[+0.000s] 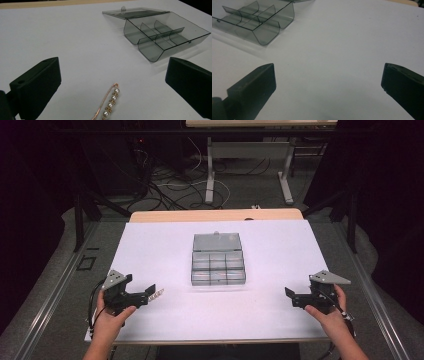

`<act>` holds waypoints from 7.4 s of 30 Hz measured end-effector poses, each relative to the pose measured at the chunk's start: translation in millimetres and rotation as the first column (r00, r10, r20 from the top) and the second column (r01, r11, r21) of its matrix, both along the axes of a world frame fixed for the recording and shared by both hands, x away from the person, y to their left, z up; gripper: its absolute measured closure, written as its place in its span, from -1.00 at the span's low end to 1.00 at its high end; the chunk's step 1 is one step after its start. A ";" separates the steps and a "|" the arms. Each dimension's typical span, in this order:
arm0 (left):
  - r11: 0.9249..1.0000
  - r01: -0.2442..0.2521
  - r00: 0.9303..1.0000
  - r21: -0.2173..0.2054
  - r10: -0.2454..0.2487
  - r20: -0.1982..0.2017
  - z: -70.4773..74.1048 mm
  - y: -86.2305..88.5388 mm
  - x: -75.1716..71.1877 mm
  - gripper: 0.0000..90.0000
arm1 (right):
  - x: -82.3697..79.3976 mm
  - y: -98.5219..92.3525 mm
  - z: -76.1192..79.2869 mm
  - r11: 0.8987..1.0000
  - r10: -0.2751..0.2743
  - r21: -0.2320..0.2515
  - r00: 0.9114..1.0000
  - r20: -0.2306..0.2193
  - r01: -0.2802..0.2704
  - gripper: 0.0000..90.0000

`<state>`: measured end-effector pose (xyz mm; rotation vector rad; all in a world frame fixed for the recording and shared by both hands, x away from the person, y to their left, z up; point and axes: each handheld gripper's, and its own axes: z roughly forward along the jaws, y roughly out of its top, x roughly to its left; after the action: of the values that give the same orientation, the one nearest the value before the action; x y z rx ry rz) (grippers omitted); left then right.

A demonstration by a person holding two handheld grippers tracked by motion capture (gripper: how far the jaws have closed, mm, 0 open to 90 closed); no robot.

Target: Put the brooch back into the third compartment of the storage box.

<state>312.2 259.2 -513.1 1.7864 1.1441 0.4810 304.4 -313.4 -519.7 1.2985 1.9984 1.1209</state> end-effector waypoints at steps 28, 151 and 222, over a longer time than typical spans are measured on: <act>0.990 0.075 0.997 0.122 -0.070 -0.040 20.9 -3.2 7.6 -0.64 | -5.7 3.2 -5.1 1.000 -0.020 -0.006 1.000 -0.024 0.020 -1.00; 0.759 0.425 0.867 0.493 -0.185 -0.463 -15.5 -46.0 42.9 0.77 | -11.3 -7.7 -14.9 0.999 -0.035 -0.040 0.998 -0.057 0.033 -0.99; 0.883 0.292 0.932 0.368 -0.177 -0.315 17.3 -41.2 49.3 0.78 | -11.1 -8.5 -15.4 0.998 -0.046 -0.041 0.997 -0.057 0.044 -0.99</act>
<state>361.5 217.9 -495.8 2.3888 1.0365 0.3498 293.3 -321.9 -535.2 1.3633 2.0121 1.0289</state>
